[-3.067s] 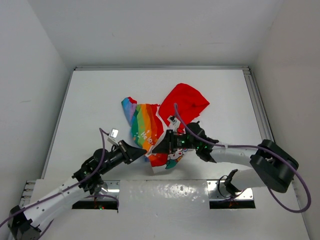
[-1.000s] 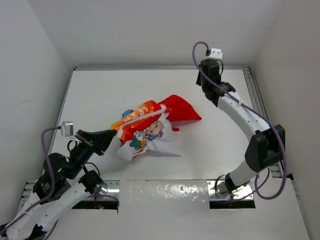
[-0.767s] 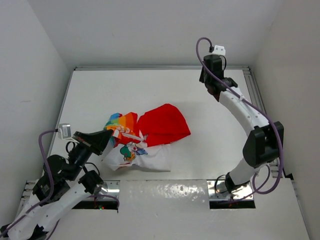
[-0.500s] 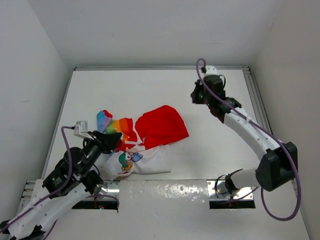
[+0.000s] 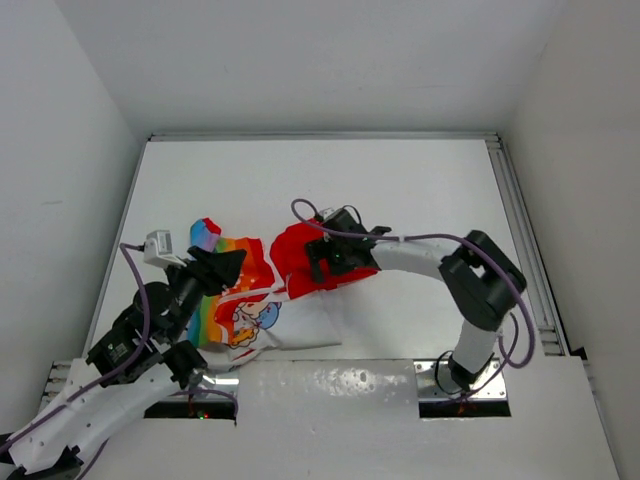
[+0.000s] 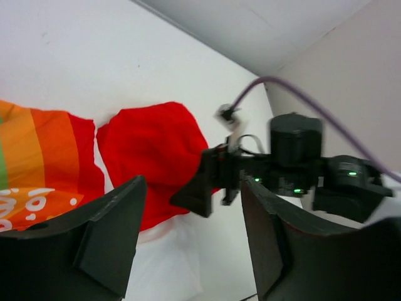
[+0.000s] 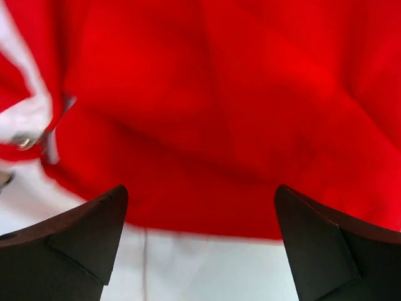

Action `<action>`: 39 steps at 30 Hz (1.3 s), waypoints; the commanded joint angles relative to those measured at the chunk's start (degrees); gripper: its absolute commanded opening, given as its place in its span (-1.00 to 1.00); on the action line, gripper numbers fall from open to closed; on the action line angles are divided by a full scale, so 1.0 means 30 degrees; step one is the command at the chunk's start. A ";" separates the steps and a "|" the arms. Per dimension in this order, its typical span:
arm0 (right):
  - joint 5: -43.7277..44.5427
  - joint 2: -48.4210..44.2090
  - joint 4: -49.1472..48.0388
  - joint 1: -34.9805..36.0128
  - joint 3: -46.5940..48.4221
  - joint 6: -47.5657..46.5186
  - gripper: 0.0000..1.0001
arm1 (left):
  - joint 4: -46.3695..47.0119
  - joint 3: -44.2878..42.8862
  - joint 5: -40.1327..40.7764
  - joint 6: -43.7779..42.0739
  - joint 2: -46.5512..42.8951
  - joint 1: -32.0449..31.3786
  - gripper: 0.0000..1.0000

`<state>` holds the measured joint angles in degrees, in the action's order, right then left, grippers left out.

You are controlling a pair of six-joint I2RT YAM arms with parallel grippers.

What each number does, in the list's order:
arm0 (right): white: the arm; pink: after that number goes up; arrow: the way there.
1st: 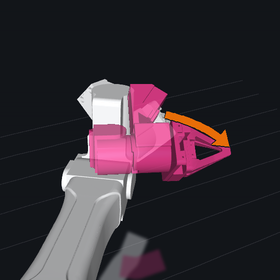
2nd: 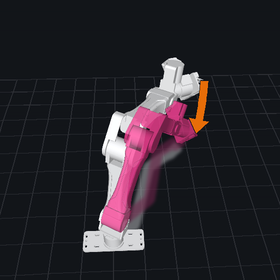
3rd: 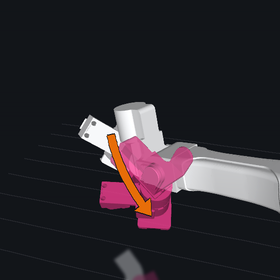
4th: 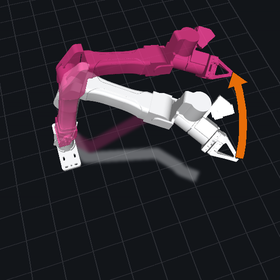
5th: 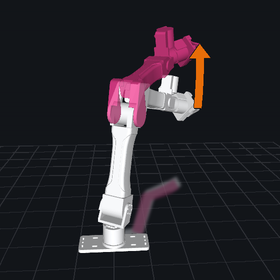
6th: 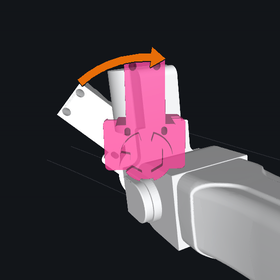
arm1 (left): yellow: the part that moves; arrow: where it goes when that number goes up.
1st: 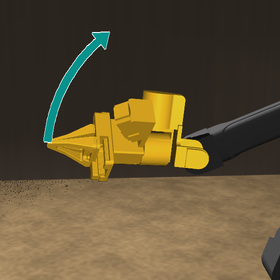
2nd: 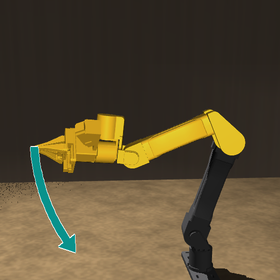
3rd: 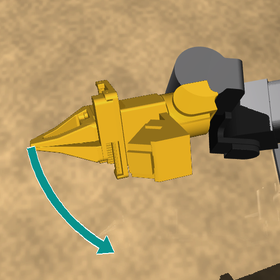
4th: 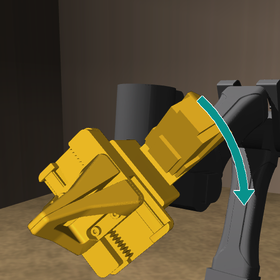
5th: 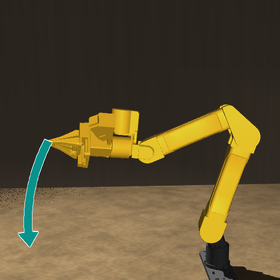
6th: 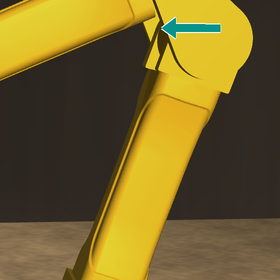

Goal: Zip up the jacket

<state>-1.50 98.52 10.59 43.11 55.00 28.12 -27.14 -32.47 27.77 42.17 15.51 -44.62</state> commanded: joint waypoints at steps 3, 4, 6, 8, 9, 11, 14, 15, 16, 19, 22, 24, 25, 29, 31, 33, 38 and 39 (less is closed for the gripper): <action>0.2458 0.3337 0.0396 0.0746 0.3224 -0.1198 0.88 | 0.1486 -0.1189 0.0325 -0.1019 -0.0013 -0.0038 0.21; 0.3100 0.3777 0.0454 0.0746 0.4040 -0.1228 0.82 | 0.1661 -0.1276 0.0237 -0.1195 0.0132 -0.0038 0.21; 0.4706 0.5178 0.1676 0.0775 0.5765 -0.1431 0.20 | 0.1895 -0.1364 0.0148 -0.1342 0.0366 -0.0038 0.21; 0.5884 0.5887 0.2064 0.0630 0.6681 -0.1638 -0.43 | 0.2013 -0.1452 -0.0143 -0.1430 0.0601 -0.0038 0.21; 0.6470 0.6470 0.2385 0.0368 0.7671 -0.1697 -0.61 | 0.2043 -0.1511 -0.0290 -0.1518 0.0892 -0.0038 0.21; 0.6826 0.6739 0.2798 -0.0130 0.8236 -0.1406 -1.00 | 0.2043 -0.1511 -0.0641 -0.1607 0.1099 -0.0038 0.21; 0.6302 0.6098 0.1950 -0.1827 0.8384 -0.0353 -1.00 | 0.2130 -0.1540 -0.0789 -0.1635 0.1451 -0.0038 0.22; 0.6097 0.5892 0.1775 -0.2325 0.8500 0.0143 -1.00 | 0.2102 -0.1627 -0.0848 -0.1752 0.1539 -0.0038 0.23; 0.5805 0.5542 0.1628 -0.3200 0.8879 0.0351 -1.00 | 0.2102 -0.1802 -0.0877 -0.2014 0.1743 -0.0038 0.23; 0.6031 0.5043 0.2238 -0.4174 1.0343 0.0355 -1.00 | 0.2423 -0.2037 -0.0878 -0.2163 0.2125 -0.0038 0.25; 0.7755 0.4808 0.3233 -0.4380 1.1922 -0.0173 -1.00 | 0.2454 -0.2476 -0.0965 -0.2543 0.2738 -0.0038 0.28; 0.8406 0.4573 0.3413 -0.4410 1.2337 -0.0582 -1.00 | 0.2453 -0.2449 -0.0849 -0.2486 0.2974 -0.0038 0.30; 0.8699 0.4282 0.3616 -0.4439 1.2397 -0.0671 -1.00 | 0.2424 -0.2420 -0.0819 -0.2456 0.3120 -0.0038 0.32; 0.8797 0.3550 0.4143 -0.4615 1.2456 -0.0672 -0.89 | 0.2191 -0.2799 -0.0469 -0.2516 0.3677 -0.0038 0.43; 0.7449 0.2877 0.4351 -0.4586 1.1904 -0.0672 -0.27 | 0.2247 -0.2946 -0.0612 -0.2456 0.3941 -0.0038 0.48; 0.6274 0.0889 0.3538 -0.4557 0.9916 -0.0350 0.63 | 0.2424 -0.3092 -0.0847 -0.2456 0.4147 -0.0038 0.62; 0.4840 -0.5720 0.2945 -0.4556 0.5675 0.0001 0.98 | 0.2164 -0.3792 -0.0907 -0.3130 0.4848 -0.0038 0.71; 0.3907 -0.6842 0.2133 -0.4556 0.4819 0.0118 0.98 | 0.2102 -0.3912 -0.0791 -0.3130 0.4908 -0.0038 0.71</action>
<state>15.81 89.52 21.15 29.39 73.69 27.27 -22.28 -40.64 25.61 34.63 29.23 -44.62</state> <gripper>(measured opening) 0.986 0.855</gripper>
